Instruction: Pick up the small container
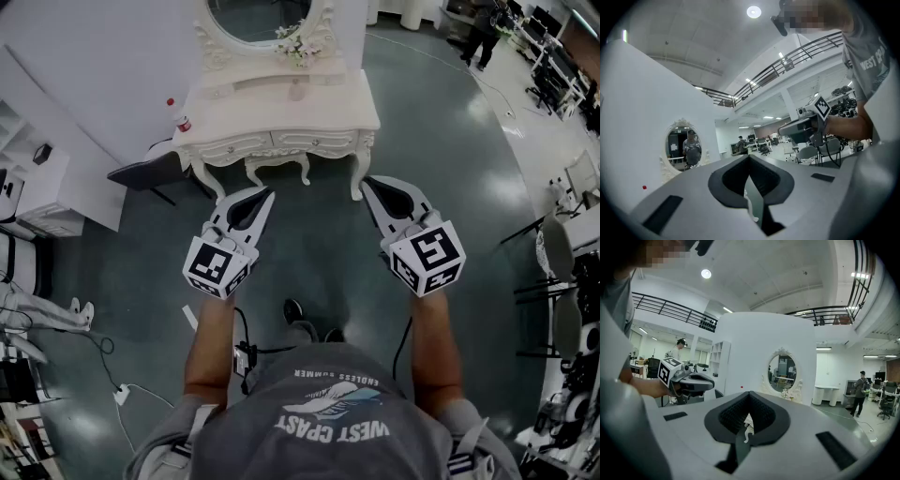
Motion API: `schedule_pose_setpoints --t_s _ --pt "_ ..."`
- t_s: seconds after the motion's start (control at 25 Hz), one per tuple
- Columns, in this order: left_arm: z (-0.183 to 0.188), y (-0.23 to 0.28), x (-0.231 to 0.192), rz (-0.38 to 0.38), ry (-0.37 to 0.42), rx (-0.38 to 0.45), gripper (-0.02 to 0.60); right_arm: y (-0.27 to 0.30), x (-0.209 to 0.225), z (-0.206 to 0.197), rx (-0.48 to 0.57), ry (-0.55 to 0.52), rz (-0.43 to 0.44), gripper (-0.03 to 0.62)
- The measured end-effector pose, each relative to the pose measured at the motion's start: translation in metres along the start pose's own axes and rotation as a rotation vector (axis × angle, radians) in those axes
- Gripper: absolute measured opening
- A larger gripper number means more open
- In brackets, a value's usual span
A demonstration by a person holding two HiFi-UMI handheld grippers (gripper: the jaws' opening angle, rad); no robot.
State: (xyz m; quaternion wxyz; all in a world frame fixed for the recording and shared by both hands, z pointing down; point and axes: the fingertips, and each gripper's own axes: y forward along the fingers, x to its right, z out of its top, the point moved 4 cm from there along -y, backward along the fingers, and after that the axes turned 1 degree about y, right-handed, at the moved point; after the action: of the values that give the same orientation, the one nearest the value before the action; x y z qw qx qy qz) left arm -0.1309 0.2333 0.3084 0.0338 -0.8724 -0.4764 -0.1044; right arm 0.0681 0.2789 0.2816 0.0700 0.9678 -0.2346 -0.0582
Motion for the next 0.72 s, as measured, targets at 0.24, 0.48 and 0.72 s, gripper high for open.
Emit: schedule_pose_setpoints --t_s 0.24,0.48,0.72 --pt "-0.007 0.009 -0.013 -0.013 -0.005 -0.008 0.017 0.017 0.005 -0.001 -0.007 0.007 -0.003 0.025" --pt "-0.017 0.018 -0.04 -0.029 -0.009 -0.011 0.017 0.045 0.01 -0.001 -0.011 0.023 -0.008 0.025" --pt "-0.029 0.024 -0.077 -0.04 -0.012 0.003 0.017 0.084 0.014 0.002 0.019 0.067 -0.032 0.025"
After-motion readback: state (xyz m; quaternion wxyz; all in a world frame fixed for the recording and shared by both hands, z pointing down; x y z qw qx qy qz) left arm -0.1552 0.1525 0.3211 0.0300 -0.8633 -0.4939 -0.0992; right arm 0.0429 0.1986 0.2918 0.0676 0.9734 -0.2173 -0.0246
